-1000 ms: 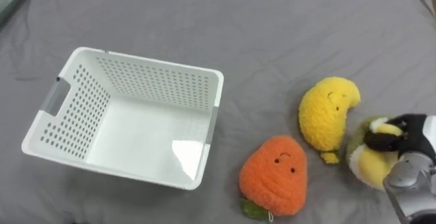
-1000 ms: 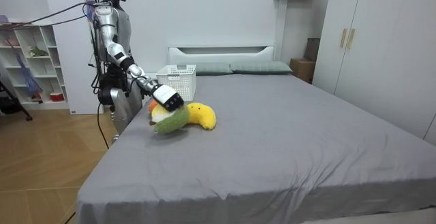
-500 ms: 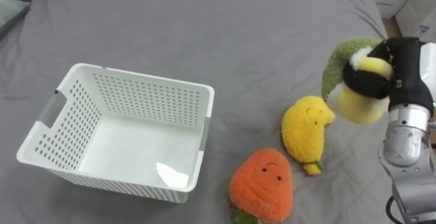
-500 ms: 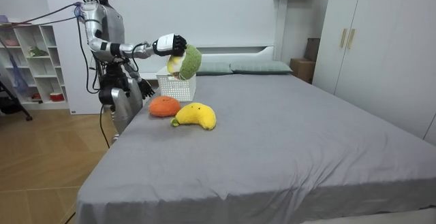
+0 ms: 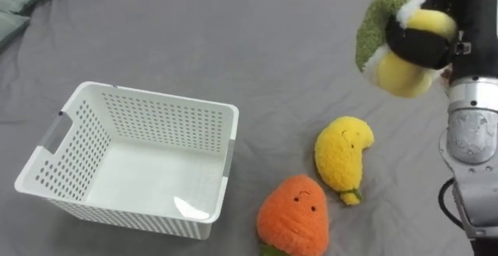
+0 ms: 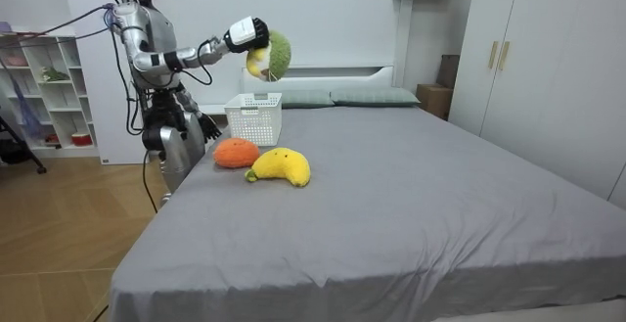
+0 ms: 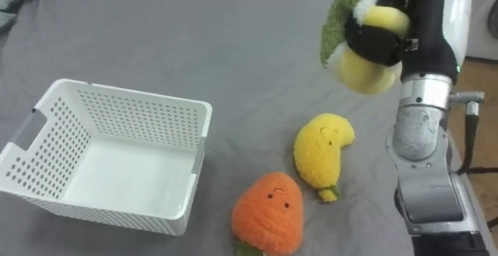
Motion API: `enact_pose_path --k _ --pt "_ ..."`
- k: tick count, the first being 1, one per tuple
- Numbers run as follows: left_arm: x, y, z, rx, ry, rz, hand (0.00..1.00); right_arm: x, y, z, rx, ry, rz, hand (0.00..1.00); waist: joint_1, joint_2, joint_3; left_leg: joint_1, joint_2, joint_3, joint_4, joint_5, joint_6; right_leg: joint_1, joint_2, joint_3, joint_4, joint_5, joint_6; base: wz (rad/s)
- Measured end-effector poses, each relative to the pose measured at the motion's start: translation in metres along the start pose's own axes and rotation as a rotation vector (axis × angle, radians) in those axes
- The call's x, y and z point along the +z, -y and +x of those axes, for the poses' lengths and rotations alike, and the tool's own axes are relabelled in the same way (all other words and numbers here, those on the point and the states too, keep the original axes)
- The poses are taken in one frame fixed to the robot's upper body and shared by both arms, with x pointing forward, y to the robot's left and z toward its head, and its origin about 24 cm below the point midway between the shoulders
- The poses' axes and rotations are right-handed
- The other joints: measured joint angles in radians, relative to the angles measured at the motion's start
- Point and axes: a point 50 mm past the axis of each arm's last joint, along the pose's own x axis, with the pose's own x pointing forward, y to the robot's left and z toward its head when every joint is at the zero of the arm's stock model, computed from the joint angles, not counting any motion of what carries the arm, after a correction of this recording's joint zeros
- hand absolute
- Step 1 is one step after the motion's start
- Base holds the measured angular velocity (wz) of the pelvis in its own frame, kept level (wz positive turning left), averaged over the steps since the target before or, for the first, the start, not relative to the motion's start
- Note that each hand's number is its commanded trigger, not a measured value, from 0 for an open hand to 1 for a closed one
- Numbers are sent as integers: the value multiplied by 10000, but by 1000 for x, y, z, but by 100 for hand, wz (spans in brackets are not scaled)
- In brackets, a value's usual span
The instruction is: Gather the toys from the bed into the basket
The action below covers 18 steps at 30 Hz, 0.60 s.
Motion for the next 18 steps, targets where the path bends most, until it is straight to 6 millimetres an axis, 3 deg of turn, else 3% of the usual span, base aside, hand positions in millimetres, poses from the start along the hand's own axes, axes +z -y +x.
enact_pose_path --k 6,8,14,18 --pt "4 3 0 -2 256 609 0 29 -23 6 1471 962 296 100 370 -62 4 -129 -1 -110 -1 -1 -1 -13 -49 -197 -25 -14 22 8" --pt "10 6 -1 -27 481 834 0 37 -34 3 1997 1245 480 100 711 -59 6 -128 0 -136 -11 -9 3 -12 -48 -234 -36 -14 23 2" --pt "9 11 -2 -117 409 1261 0 44 -62 -9 3175 1269 881 100 1250 -67 18 -173 -17 -328 -5 -10 4 5 -73 -510 -24 -13 23 10" --pt "6 11 -2 -141 241 1552 0 51 -79 -14 3710 1268 1274 100 1367 -102 58 -273 -33 -470 63 -8 5 -1 -102 -769 -21 -13 23 8"
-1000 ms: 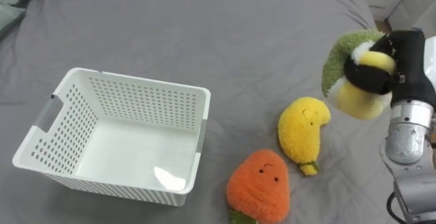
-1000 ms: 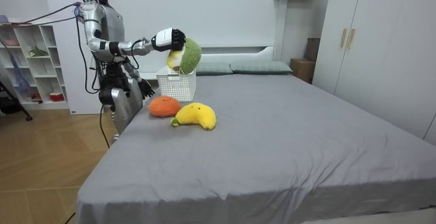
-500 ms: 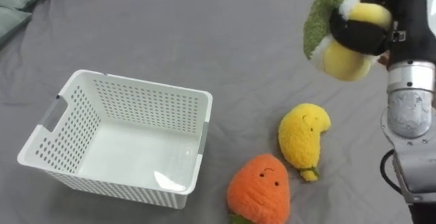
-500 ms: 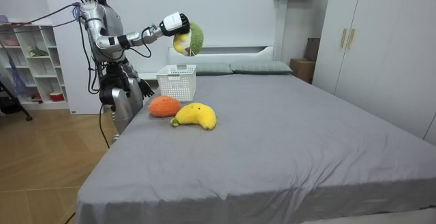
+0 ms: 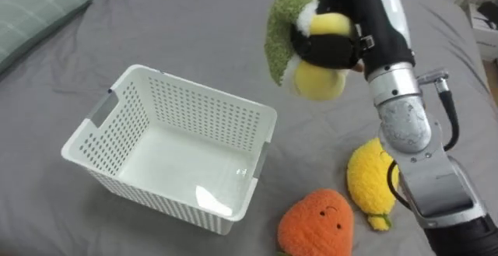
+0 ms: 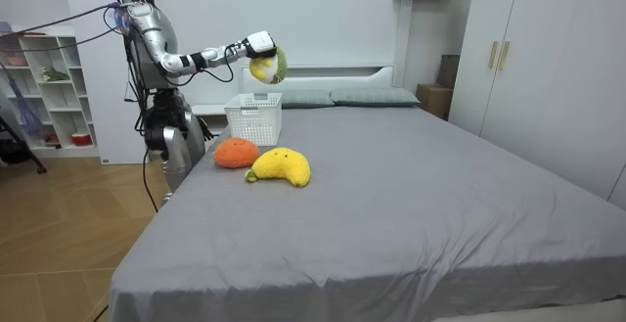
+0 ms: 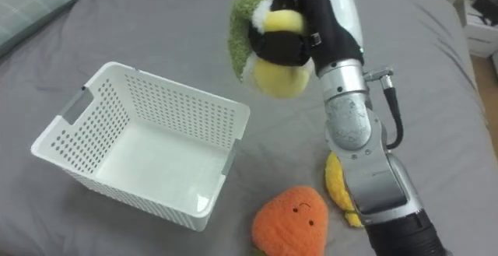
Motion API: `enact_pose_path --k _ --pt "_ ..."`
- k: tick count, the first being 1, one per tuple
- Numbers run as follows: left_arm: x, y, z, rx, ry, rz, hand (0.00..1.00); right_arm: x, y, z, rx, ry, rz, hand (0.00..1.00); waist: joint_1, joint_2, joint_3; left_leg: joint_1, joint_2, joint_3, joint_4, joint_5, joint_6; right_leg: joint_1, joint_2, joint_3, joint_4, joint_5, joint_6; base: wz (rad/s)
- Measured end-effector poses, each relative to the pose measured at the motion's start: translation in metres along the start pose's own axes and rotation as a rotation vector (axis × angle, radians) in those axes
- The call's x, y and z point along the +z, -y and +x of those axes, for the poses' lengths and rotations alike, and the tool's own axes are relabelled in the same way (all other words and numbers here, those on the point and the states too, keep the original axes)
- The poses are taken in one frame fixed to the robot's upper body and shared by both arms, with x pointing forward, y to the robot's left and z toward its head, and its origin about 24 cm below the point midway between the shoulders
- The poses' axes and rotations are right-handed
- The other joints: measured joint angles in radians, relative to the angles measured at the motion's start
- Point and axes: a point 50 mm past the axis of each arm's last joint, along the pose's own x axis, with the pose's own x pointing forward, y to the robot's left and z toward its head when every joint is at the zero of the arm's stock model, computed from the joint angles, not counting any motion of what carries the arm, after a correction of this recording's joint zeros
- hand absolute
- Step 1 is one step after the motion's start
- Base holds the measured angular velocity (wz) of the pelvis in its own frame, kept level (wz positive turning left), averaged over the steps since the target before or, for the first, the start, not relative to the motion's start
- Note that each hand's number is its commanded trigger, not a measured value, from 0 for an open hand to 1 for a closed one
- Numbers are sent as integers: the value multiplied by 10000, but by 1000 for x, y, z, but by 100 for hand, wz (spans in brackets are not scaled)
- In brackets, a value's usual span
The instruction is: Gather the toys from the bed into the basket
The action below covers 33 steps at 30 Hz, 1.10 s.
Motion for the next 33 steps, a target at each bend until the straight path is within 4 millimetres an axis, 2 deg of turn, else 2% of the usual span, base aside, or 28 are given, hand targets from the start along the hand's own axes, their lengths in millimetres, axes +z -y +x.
enact_pose_path --k 2,5,9,15,19,23,27,28,30,31,33 --pt "0 2 0 -59 15 118 0 3 -9 3 344 60 120 100 66 -15 41 -1 -11 -50 8 0 0 1 -1 -15 -4 0 0 8" --pt "1 4 -1 -137 -52 212 0 0 -20 4 843 -158 304 100 258 -33 49 -122 -41 -231 21 1 2 5 -16 -218 -9 0 0 14" --pt "-1 5 -1 -190 -245 261 0 6 -32 4 1186 -78 503 100 442 2 73 -164 -45 -254 123 1 3 2 -12 -186 -19 0 0 4" --pt "13 9 0 -564 192 537 0 18 -60 -1 2551 398 -62 100 799 31 99 -250 -59 -355 103 -1 5 -30 -23 -222 -25 -1 1 5" --pt "27 16 -1 -793 553 531 0 10 -81 -5 3464 42 -262 100 1079 70 126 -202 -72 -354 145 3 6 -13 -6 -234 -22 0 1 -1" --pt "32 17 -1 -835 761 681 0 7 -98 -11 4395 -154 -410 100 1068 90 139 -345 -94 -408 175 1 9 -66 11 -229 -24 0 1 4" --pt "33 19 -1 -877 833 803 0 6 -102 -13 4568 -206 -584 100 1080 92 135 -401 -104 -417 180 4 13 -116 4 -242 -23 0 1 0" --pt "33 19 -1 -894 852 855 0 6 -102 -13 4586 -251 -577 51 1081 119 150 -402 -107 -417 179 5 15 -121 1 -262 -22 0 1 0" --pt "34 20 -2 -917 906 927 0 1 -105 -13 4611 -466 -571 5 1082 111 134 -393 -113 -417 182 9 20 -122 -11 -272 -22 0 1 0" --pt "34 20 -2 -921 939 942 0 -2 -107 -14 4655 -622 -600 0 1079 130 145 -403 -120 -429 197 11 23 -123 -7 -280 -22 0 1 0" --pt "35 20 -2 -891 982 940 0 -7 -109 -15 4667 -829 -689 0 1081 122 134 -446 -130 -457 213 12 26 -153 -17 -320 -22 0 1 5"
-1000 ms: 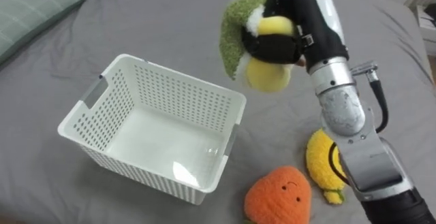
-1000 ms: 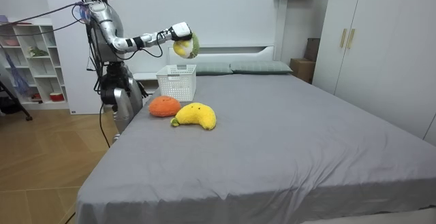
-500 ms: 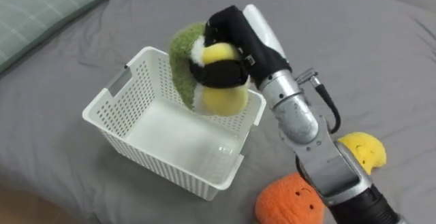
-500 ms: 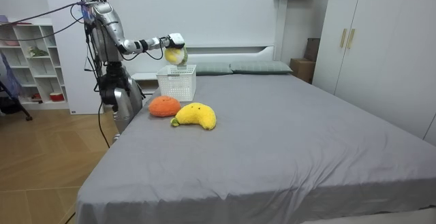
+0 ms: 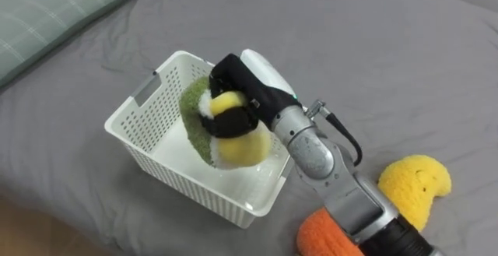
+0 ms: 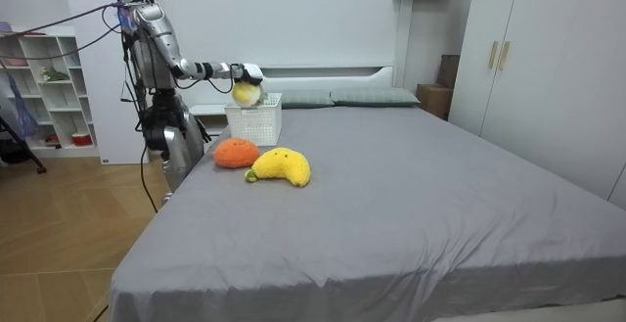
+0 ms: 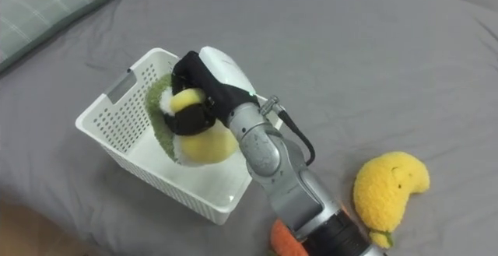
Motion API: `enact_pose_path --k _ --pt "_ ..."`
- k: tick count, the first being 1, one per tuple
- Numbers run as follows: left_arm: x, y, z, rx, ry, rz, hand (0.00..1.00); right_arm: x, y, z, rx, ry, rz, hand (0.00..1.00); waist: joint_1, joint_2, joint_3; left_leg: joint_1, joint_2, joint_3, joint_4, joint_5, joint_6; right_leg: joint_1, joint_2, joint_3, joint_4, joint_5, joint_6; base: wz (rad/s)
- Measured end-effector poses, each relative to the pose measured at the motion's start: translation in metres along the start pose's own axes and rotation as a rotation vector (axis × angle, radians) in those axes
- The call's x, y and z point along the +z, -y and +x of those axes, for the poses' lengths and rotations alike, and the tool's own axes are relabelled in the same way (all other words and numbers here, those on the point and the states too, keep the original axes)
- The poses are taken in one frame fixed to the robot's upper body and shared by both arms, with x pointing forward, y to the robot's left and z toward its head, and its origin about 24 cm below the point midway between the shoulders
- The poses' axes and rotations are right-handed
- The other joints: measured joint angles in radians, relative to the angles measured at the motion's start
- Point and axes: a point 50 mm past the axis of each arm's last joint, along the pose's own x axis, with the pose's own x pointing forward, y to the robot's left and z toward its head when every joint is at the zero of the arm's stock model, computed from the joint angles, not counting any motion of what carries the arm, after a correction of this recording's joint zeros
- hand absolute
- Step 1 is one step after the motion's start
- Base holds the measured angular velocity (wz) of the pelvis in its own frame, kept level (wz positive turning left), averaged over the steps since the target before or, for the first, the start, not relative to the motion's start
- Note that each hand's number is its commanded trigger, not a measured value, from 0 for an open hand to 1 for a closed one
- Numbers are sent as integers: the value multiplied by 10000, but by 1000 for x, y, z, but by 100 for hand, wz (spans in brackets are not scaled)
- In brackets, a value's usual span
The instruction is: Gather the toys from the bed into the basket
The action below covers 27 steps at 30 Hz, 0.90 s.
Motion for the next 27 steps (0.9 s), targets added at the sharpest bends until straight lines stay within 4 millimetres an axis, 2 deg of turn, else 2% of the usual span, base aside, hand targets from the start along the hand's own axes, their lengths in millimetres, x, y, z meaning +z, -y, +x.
enact_pose_path --k 5,27 --pt "1 -1 0 47 74 135 0 -7 -1 0 -161 -286 -32 0 2 30 -17 -80 -19 -142 77 4 6 -38 -27 -215 -1 0 0 8" --pt "3 1 0 -65 260 224 0 -8 1 0 -351 -302 -46 0 -25 21 -16 -41 -13 -131 95 2 6 65 -72 -230 10 0 0 0"
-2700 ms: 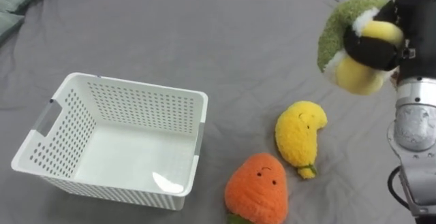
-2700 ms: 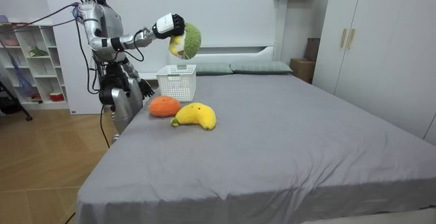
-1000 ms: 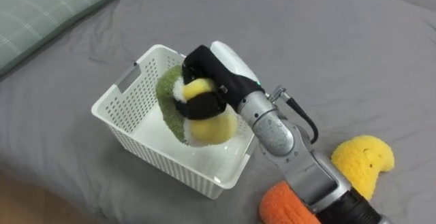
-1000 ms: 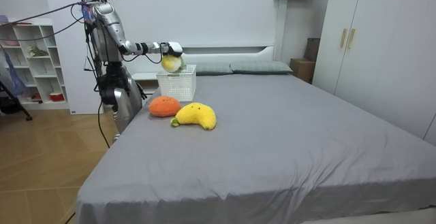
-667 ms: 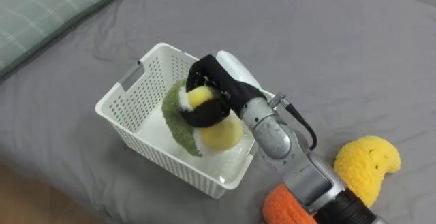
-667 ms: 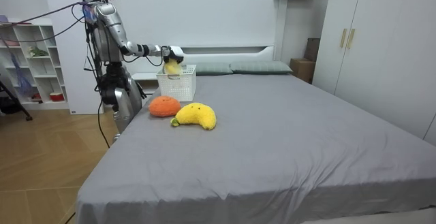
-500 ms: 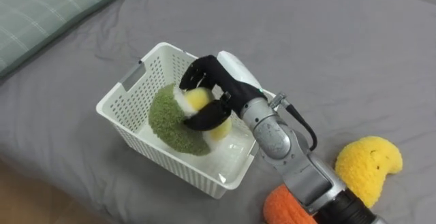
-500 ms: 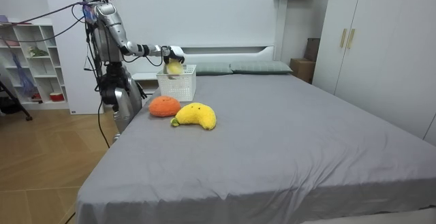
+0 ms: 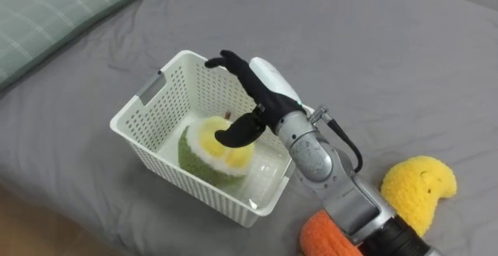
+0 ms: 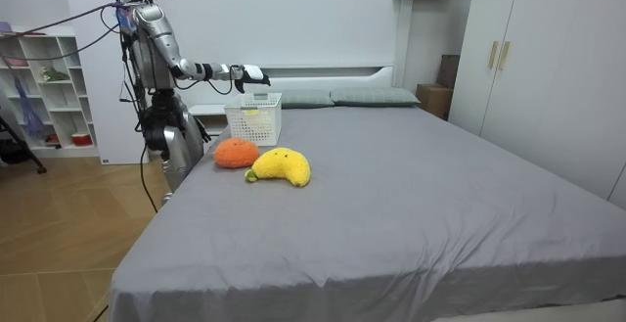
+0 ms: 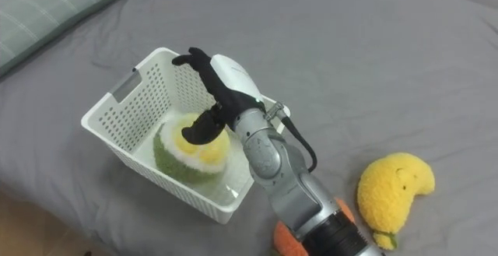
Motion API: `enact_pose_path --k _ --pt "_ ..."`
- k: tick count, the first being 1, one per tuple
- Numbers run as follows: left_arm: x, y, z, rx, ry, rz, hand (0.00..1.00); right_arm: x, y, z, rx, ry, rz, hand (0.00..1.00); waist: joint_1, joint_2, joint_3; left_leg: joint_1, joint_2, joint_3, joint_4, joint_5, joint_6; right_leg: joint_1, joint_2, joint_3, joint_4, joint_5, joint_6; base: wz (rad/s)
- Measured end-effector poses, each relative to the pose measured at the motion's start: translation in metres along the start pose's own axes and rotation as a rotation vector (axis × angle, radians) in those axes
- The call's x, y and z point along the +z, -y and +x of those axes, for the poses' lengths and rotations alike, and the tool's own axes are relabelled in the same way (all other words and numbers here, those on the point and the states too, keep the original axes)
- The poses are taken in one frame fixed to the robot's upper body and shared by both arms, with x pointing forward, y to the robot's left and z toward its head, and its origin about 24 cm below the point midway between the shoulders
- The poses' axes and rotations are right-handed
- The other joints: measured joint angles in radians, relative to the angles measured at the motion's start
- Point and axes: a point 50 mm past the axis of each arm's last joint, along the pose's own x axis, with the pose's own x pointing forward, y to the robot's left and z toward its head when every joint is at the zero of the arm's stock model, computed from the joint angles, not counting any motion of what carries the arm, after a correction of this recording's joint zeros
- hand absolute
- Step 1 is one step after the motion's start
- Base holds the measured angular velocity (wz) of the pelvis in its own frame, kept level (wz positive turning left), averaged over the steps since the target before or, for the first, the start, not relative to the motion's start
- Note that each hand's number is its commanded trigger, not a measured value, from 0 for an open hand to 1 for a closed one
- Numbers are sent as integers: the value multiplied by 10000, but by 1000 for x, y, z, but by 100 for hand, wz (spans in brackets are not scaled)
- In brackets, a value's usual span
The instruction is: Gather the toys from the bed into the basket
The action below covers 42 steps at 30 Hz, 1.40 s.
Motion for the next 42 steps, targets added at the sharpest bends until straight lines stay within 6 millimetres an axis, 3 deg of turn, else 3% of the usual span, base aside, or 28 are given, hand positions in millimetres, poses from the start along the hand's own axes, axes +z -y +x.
enact_pose_path --k 12,21,28,31,33,35,42 --pt "2 0 0 -22 117 -53 0 -3 9 -1 -454 60 60 0 -29 -24 34 -18 -1 -18 -6 -4 3 -1 13 2 -1 0 0 0" --pt "1 -1 1 4 23 -117 0 5 41 -3 -2036 572 708 0 -147 -51 14 8 20 108 -4 0 2 -81 10 123 1 1 -1 -3" --pt "-19 0 -2 33 -650 -420 0 -5 64 -10 -3291 392 424 0 -731 -58 6 277 30 270 -56 -11 15 84 24 356 2 2 0 -6" --pt "-26 -2 -2 128 -1022 -703 0 -7 79 -22 -3990 470 530 0 -908 -41 -4 328 44 350 -57 -12 16 113 14 397 11 2 0 -8" --pt "-31 -4 -3 184 -1222 -818 0 -9 88 -26 -4368 446 441 0 -1083 -20 -42 334 53 406 -49 -12 16 107 21 524 24 4 -1 -12" --pt "-37 -3 -5 171 -1376 -865 0 -14 99 -34 -4934 313 401 0 -1284 33 -143 366 74 506 -53 -15 19 86 31 622 34 16 5 -10" --pt "-36 -2 -6 186 -1279 -905 0 -26 100 -44 -5370 -143 401 0 -1812 189 -208 521 156 754 -172 -22 10 82 66 839 169 28 3 -11"
